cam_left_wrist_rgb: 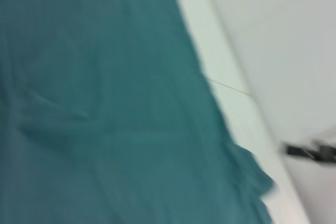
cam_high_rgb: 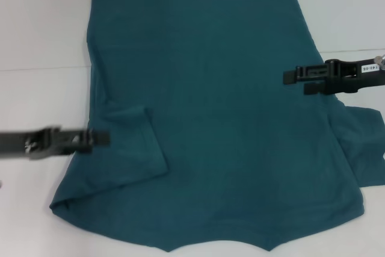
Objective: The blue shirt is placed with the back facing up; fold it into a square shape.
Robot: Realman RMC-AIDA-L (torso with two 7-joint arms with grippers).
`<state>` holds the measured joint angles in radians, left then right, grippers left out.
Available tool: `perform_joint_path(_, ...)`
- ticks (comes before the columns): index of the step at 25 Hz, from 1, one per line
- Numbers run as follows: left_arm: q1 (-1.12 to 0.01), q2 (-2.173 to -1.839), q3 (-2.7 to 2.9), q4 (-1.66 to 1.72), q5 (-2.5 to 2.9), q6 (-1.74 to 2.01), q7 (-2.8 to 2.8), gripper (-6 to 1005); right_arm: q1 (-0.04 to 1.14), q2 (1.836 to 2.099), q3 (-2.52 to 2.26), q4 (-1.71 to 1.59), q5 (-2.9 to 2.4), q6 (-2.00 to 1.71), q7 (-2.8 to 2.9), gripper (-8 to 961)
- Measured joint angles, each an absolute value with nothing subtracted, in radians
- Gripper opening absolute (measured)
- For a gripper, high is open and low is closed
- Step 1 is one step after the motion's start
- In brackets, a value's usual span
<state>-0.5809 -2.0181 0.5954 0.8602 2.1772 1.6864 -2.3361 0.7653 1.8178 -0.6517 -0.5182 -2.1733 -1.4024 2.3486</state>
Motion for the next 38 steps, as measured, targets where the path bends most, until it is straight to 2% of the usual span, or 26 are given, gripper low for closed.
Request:
perform_joint_path(3,-0.540,-2.036,0.556,0.886,2.171,1.832,-2.132,632,0.754,1.824,-0.655,-0.554,-2.176,-1.407,2.349,928)
perform_joint_path(7,-0.501,-2.082,0.564,0.884,2.170,1.852,-1.955,728,0.750,1.827,-0.658,-0.562,-2.180,-1.407,2.332,927)
perform_joint_path(10,-0.490,-2.122,0.566,0.879,2.169,1.812,-1.890,908,0.749,1.831,-0.658,-0.570,-2.183,-1.411,2.321,927)
perform_joint_path(13,-0.489,-2.138,0.565,0.876,2.174,1.778,-1.885,909,0.743,1.819,-0.658,-0.572,-2.207,-1.426,2.347,927)
perform_joint_path(19,-0.491,-2.139,0.557,0.866,2.169,1.757,-1.886,909,0.685,1.762,-0.650,-0.635,-2.305,-1.533,2.479,927)
perform_joint_path(27,-0.498,-2.143,0.560,0.865,2.167,1.729,-1.893,909,0.576,1.732,-0.579,-0.744,-2.426,-1.532,2.618,928)
perform_joint_path(29,-0.502,-2.145,0.561,0.865,2.167,1.723,-1.893,909,0.567,1.735,-0.571,-0.740,-2.438,-1.516,2.614,928)
perform_joint_path(35,-0.509,-2.147,0.563,0.857,2.166,1.709,-1.893,908,0.557,1.787,-0.579,-0.731,-2.451,-1.396,2.602,927)
perform_joint_path(38,-0.509,-2.145,0.562,0.853,2.166,1.706,-1.896,908,0.570,1.799,-0.588,-0.699,-2.454,-1.345,2.591,926)
